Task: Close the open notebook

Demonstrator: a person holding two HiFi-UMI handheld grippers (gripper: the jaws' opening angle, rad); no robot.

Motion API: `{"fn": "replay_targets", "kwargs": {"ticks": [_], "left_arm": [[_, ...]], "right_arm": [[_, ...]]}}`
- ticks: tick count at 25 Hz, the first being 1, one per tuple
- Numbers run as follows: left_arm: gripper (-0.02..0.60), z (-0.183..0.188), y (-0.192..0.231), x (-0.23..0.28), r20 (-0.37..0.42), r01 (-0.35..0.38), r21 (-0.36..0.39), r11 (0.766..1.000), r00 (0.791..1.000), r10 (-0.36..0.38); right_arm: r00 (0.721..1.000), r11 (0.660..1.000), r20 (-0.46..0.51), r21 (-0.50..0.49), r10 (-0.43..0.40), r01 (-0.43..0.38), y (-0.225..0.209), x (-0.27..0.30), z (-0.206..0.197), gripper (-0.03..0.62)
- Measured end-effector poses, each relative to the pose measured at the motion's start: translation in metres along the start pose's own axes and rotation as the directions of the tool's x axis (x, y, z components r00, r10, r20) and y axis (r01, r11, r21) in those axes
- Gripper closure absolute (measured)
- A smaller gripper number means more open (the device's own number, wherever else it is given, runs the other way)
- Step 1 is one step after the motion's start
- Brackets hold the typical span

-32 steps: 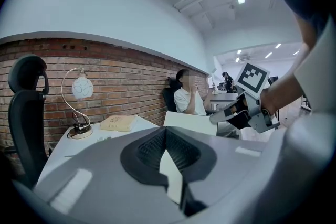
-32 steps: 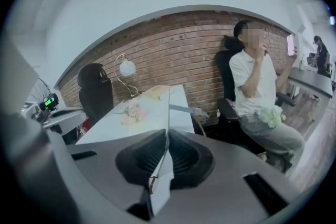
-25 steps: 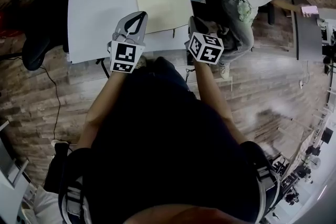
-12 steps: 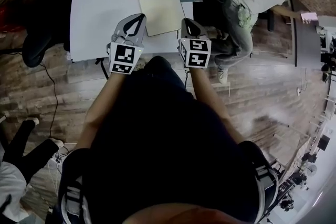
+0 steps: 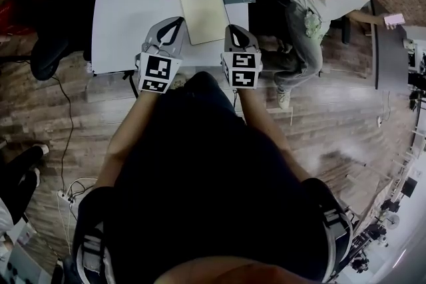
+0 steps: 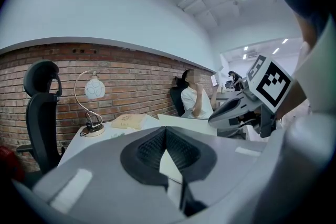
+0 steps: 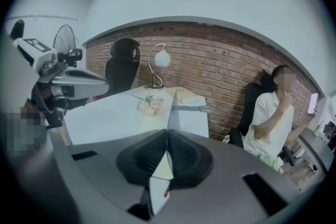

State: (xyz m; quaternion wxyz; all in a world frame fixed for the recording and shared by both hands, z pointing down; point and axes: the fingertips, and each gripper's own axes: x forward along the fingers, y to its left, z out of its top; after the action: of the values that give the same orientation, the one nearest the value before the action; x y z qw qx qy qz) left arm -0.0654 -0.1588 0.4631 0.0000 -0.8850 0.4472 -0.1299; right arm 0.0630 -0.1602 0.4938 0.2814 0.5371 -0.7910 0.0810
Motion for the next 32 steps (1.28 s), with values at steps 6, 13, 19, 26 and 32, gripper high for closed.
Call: {"fn": "replay_targets", "kwargs": {"ticks": [6, 13, 19, 26, 32], "left_arm": [[0.575, -0.005, 0.0, -0.006, -0.014, -0.009, 0.0, 1.0, 1.0, 0.009], [0.575, -0.013, 0.002, -0.012, -0.035, -0.019, -0.008, 1.0, 0.999, 0.019], [0.575, -0.018, 0.008, -0.015, -0.041, -0.028, -0.008, 1.0, 0.999, 0.028], [0.575, -0.025, 0.018, -0.026, -0.057, -0.052, -0.022, 0.998, 0.997, 0.051], [0.575, -0.032, 0.023, -0.031, -0.071, -0.07, -0.031, 0.997, 0.995, 0.068]], "right_arm": [[1.0, 0.999, -0.001, -0.032, 0.02, -0.02, 0.014, 0.003, 0.0, 0.572], [1.0, 0.997, 0.0, -0.076, 0.025, -0.025, 0.028, 0.007, -0.002, 0.572], [0.999, 0.992, -0.026, -0.117, 0.042, -0.045, 0.043, 0.016, -0.008, 0.572], [0.997, 0.988, -0.05, -0.14, 0.06, -0.066, 0.059, 0.021, -0.012, 0.572], [0.995, 0.981, -0.07, -0.176, 0.074, -0.086, 0.068, 0.028, -0.018, 0.571]]}}
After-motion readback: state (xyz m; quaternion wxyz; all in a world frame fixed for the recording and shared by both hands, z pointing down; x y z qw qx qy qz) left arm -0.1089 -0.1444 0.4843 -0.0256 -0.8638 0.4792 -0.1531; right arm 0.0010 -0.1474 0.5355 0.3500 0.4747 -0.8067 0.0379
